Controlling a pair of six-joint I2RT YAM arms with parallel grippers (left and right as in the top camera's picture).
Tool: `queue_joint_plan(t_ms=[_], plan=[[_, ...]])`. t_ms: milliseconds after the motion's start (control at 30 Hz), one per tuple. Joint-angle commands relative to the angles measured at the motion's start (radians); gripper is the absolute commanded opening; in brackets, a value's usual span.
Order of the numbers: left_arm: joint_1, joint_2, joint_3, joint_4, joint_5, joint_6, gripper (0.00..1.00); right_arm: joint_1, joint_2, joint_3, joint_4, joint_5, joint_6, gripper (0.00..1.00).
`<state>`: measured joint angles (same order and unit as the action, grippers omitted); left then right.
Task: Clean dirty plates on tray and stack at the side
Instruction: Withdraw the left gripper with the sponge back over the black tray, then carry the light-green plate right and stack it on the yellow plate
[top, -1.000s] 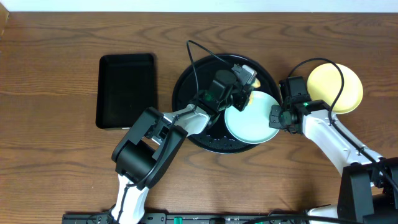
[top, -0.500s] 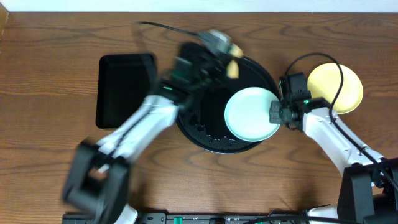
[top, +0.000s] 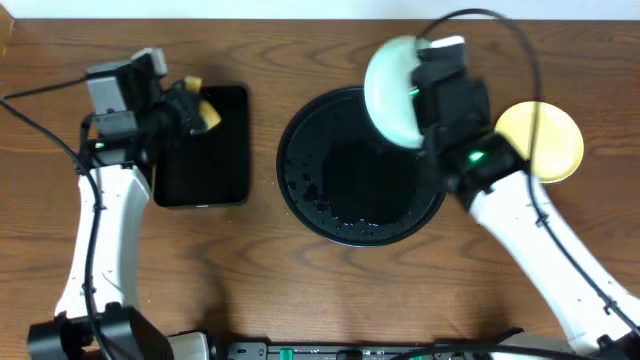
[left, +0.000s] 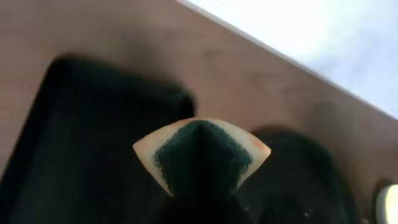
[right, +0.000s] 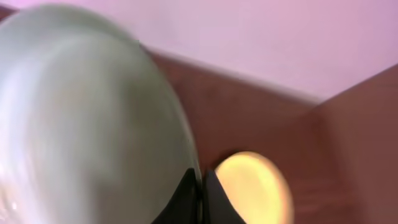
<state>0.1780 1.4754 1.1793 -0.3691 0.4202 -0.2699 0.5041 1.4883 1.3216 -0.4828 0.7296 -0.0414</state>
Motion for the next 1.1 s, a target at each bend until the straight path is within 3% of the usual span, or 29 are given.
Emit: queue_joint_plan(t_ms=[0,333,733,933,1067], plan=[[0.029,0.059,0.003,-0.052,0.018,-0.009,0.08,0.128,0.012,0.01,0.068,0.467,-0.222,0.01],[0.029,0.223,0.003,-0.109,0.018,0.01,0.08,0.327,0.104,0.007,0.151,0.747,-0.229,0.01],[0.029,0.24,0.003,-0.116,-0.029,0.06,0.08,0.355,0.116,0.007,0.15,0.747,-0.216,0.01],[0.028,0.251,0.003,-0.094,-0.048,0.101,0.08,0.32,0.116,0.007,0.124,0.521,-0.175,0.01],[0.028,0.26,0.003,-0.092,-0.109,0.102,0.08,0.251,0.115,0.007,0.056,0.389,-0.055,0.01]])
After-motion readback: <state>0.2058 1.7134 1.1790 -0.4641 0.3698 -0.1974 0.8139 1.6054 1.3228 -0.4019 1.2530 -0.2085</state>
